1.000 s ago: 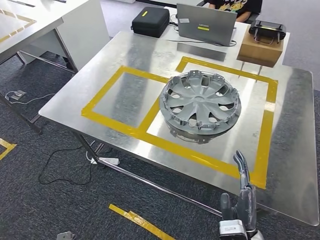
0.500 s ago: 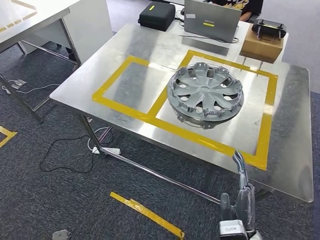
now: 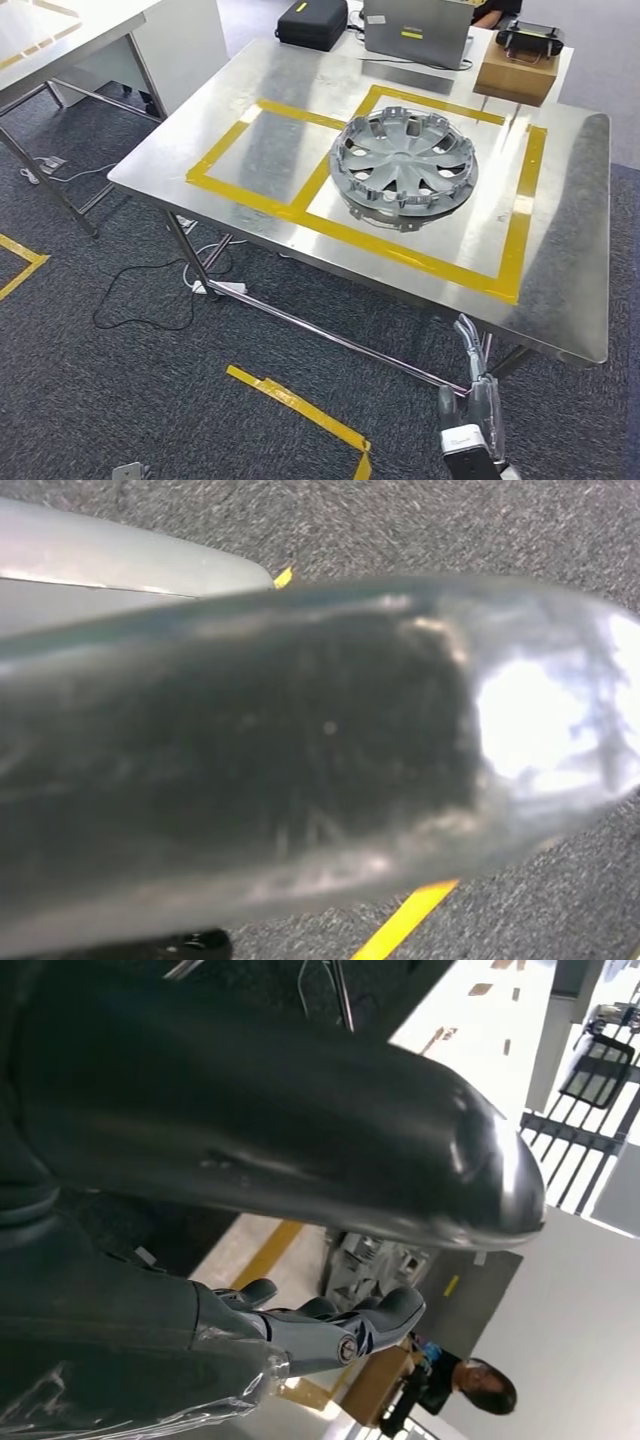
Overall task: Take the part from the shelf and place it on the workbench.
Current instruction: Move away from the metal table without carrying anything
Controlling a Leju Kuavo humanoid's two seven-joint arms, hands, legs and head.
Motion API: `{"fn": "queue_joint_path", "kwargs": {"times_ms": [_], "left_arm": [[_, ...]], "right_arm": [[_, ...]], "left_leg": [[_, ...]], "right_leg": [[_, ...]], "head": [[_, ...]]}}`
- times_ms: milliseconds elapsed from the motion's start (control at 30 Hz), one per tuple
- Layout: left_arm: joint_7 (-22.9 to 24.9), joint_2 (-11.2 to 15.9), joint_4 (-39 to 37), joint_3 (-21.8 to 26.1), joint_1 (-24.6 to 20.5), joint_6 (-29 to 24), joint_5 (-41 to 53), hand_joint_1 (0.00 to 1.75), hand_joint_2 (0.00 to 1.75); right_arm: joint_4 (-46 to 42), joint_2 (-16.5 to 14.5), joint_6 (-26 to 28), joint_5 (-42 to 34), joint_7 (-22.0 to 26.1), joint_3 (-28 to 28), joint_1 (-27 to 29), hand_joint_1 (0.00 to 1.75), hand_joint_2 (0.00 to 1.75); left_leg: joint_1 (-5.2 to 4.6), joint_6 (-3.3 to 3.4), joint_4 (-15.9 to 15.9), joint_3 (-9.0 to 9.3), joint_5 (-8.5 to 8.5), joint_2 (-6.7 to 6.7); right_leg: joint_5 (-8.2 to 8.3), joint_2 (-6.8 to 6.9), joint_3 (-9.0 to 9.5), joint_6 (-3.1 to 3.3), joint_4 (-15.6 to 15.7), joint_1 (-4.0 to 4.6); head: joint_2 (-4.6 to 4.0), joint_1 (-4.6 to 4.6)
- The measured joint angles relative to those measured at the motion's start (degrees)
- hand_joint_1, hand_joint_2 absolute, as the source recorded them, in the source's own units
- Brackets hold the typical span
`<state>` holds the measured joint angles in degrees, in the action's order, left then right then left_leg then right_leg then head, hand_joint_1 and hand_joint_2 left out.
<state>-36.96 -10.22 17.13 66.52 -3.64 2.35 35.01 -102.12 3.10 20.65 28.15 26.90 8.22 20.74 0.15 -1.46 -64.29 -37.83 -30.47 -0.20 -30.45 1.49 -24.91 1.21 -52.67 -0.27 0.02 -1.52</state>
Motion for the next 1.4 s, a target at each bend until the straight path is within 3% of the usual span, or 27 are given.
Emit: {"fn": "queue_joint_path", "kwargs": {"times_ms": [33,67,100,167,233,300,367,433,500,567,600,667,733,800,867,900,967,1033,1100,1133,1200,1233,1300,1367,1400], "left_arm": [[0.0,-0.1,0.2,-0.3,0.1,0.0,-0.2,0.0,0.0],[0.0,-0.1,0.3,-0.6,0.1,-0.1,-0.2,0.0,0.0],[0.0,-0.1,0.4,-0.8,0.2,-0.1,-0.3,0.0,0.0],[0.0,-0.1,0.7,-1.3,0.4,0.0,-0.5,0.0,0.0],[0.0,-0.3,0.9,-1.8,0.4,0.3,-1.2,0.0,0.0],[0.0,-0.4,1.0,-2.3,0.4,0.3,-2.2,0.0,0.0],[0.0,-0.4,1.1,-2.8,0.5,0.0,-3.1,0.0,0.0],[0.0,-0.4,1.1,-3.2,0.5,-0.1,-4.0,0.0,0.0],[0.0,-0.5,1.1,-3.5,0.4,0.0,-4.8,0.0,0.0],[0.0,-0.5,1.1,-4.0,0.4,-0.1,-5.6,0.0,0.0],[0.0,-0.5,1.1,-4.3,0.5,-0.2,-6.0,0.0,0.0],[0.0,-0.5,1.1,-4.7,0.6,-0.7,-6.6,0.0,0.0],[0.0,-0.6,1.1,-4.9,0.5,-1.0,-6.9,0.0,0.0],[0.0,-0.9,1.2,-5.1,0.5,-1.1,-7.0,0.0,0.0],[0.0,-1.0,1.2,-5.3,0.6,-1.2,-7.2,0.0,0.0],[0.0,-0.9,1.2,-5.4,0.7,-1.4,-7.2,0.0,0.0],[0.0,-0.8,1.2,-5.7,0.8,-2.0,-7.6,0.0,0.0],[0.0,-0.7,1.2,-6.0,0.6,-2.8,-8.1,0.0,0.0],[0.0,-0.6,1.2,-6.2,0.7,-3.5,-8.8,0.0,0.0],[0.0,-0.5,1.2,-6.3,0.8,-3.7,-9.2,0.0,0.0],[0.0,-0.3,1.3,-6.4,1.1,-4.0,-10.2,0.0,0.0],[0.0,-0.2,1.3,-6.4,1.2,-4.1,-10.6,0.0,0.0],[0.0,0.0,1.4,-6.4,1.2,-4.3,-11.1,0.0,0.0],[0.0,0.2,1.4,-6.4,1.4,-4.7,-11.2,0.0,0.0],[0.0,0.3,1.4,-6.4,1.6,-4.9,-11.1,0.0,0.0]], "right_arm": [[0.7,-0.2,-0.2,0.0,0.1,-0.4,0.1,0.0,0.0],[1.2,-0.3,-0.3,0.0,0.2,-0.7,0.2,0.0,0.0],[1.7,-0.4,-0.3,0.0,0.3,-1.0,0.3,0.0,0.0],[2.5,-0.7,-0.4,0.0,0.3,-1.4,0.3,0.0,0.0],[3.1,-1.1,-0.9,0.4,0.3,-1.9,0.2,0.0,0.0],[3.8,-1.6,-1.7,0.9,0.4,-2.3,0.1,0.0,0.0],[4.6,-2.0,-2.6,1.4,0.6,-2.6,-0.4,0.0,0.0],[5.6,-2.4,-3.4,1.7,0.7,-2.9,-1.0,0.0,0.0],[7.0,-2.8,-4.1,2.1,0.8,-3.2,-1.4,0.0,0.0],[8.7,-3.3,-4.8,2.4,0.8,-3.3,-1.8,0.0,0.0],[9.5,-3.5,-5.1,2.4,0.8,-3.4,-2.0,0.0,0.0],[11.2,-3.9,-5.4,2.4,0.7,-3.5,-2.6,0.0,0.0],[12.6,-4.1,-5.5,2.4,0.7,-3.7,-3.1,0.0,0.0],[13.5,-4.4,-5.5,2.4,0.7,-4.0,-3.4,0.0,0.0],[14.2,-4.7,-5.5,2.4,0.6,-4.1,-3.7,0.0,0.0],[14.6,-4.9,-5.6,2.4,0.6,-4.2,-3.9,0.0,0.0],[16.0,-5.4,-5.9,2.2,0.6,-4.6,-4.5,0.0,0.0],[18.6,-6.2,-6.6,2.1,0.8,-5.5,-4.8,0.0,0.0],[22.0,-6.9,-7.3,2.3,1.5,-6.9,-5.2,0.0,0.0],[23.7,-7.3,-7.5,2.5,2.0,-7.4,-5.5,0.0,0.0],[26.5,-8.3,-7.7,3.5,2.7,-8.2,-6.3,0.0,0.0],[27.8,-8.8,-7.7,4.1,2.9,-8.3,-6.8,0.0,0.0],[29.8,-9.7,-7.6,5.0,2.7,-8.4,-7.9,0.0,0.0],[31.6,-10.4,-7.5,5.2,2.1,-8.4,-9.0,0.0,0.0],[32.5,-10.7,-7.4,4.9,1.7,-8.4,-9.6,0.0,0.0]], "left_leg": [[0.22,-0.32,-3.9,-1.26,-1.91,0.01],[0.4,-0.58,-6.7,-1.98,-2.69,0.02],[0.56,-0.77,-7.5,-1.85,-2.26,0.05],[0.81,-0.99,-2.6,1.34,1.27,0.76],[0.45,-0.68,3.9,4.97,3.65,3.02],[-0.01,0.31,6.2,5.94,3.47,4.15],[0.14,1.31,6.6,5.67,3.15,2.94],[0.34,1.97,6.9,5.52,3.09,1.64],[0.23,2.46,6.9,5.32,3.28,0.38],[-0.19,2.82,6.9,5.12,3.47,-1.04],[-0.45,2.95,6.9,5.08,3.55,-1.78],[-1.04,3.19,6.9,5.16,3.71,-3.4],[-1.26,3.31,6.8,5.03,3.93,-4.89],[-0.8,2.97,6.8,4.48,4.32,-6.16],[-0.5,2.23,7.0,4.01,4.84,-7.51],[-0.6,1.93,6.9,3.81,4.74,-7.2],[-0.76,1.23,4.3,2.49,2.73,-4.46],[-0.21,0.33,-2.2,-0.45,-0.98,-1.29],[0.55,-0.6,-7.0,-2.44,-2.56,-0.35],[0.87,-1.0,-6.6,-1.98,-1.78,-0.11],[1.32,-1.7,-0.1,1.91,1.6,1.24],[1.3,-1.77,3.5,3.96,2.88,2.3],[1.02,-1.01,7.2,5.92,3.7,3.38],[0.69,0.27,7.3,5.63,3.82,2.47],[0.68,0.74,7.4,5.51,3.99,1.99]], "right_leg": [[0.12,0.49,-0.25,-0.05,-0.3,-0.01],[0.19,0.99,-0.53,-0.11,-0.5,-0.02],[0.19,1.47,-0.81,-0.19,-0.9,-0.05],[-0.06,2.42,-1.1,-0.55,-1.5,-0.2],[-0.52,3.36,-1.48,-1.25,-2.0,-0.03],[-0.81,4.3,-1.63,-1.82,-2.5,0.32],[-1.24,4.71,-1.63,-2.31,-2.9,0.32],[-3.16,2.48,-2.83,-2.76,-5.2,0.06],[-6.67,-0.35,-6.23,-2.86,-12.2,-0.1],[-8.81,-1.14,-10.11,-2.62,-19.4,0.0],[-8.36,-1.26,-11.03,-2.34,-20.6,0.08],[-4.22,-1.95,-9.62,-1.27,-16.0,0.43],[-0.19,-4.94,-6.68,0.44,-8.8,0.75],[1.08,-7.18,-5.39,1.41,-5.8,1.03],[1.39,-6.2,-4.96,1.43,-4.7,1.16],[1.59,-5.31,-4.54,1.27,-3.7,0.95],[2.08,-3.44,-3.7,0.98,-1.7,0.4],[2.3,-1.54,-3.49,0.77,-1.3,0.22],[2.16,0.46,-3.58,0.48,-1.5,0.12],[2.03,1.34,-3.65,0.28,-1.7,0.02],[1.6,2.84,-3.74,-0.38,-2.3,-0.26],[1.31,3.46,-3.87,-0.84,-2.7,-0.27],[0.92,4.43,-3.91,-1.68,-3.3,-0.13],[0.93,5.23,-3.73,-2.34,-3.3,-0.2],[0.72,4.97,-3.81,-2.69,-3.4,-0.38]], "head": [[0.0,0.08],[0.0,0.09],[0.0,0.11],[0.0,0.13],[0.0,0.28],[0.0,0.32],[0.0,0.21],[0.0,0.02],[0.0,-0.21],[0.0,-0.27],[0.0,-0.28],[0.0,-0.28],[0.0,-0.02],[0.0,0.25],[0.0,0.2],[0.0,0.19],[0.0,0.64],[0.0,1.12],[0.0,1.17],[0.0,1.17],[0.0,1.17],[0.0,1.25],[0.0,1.21],[0.0,1.1],[0.0,1.08]]}}
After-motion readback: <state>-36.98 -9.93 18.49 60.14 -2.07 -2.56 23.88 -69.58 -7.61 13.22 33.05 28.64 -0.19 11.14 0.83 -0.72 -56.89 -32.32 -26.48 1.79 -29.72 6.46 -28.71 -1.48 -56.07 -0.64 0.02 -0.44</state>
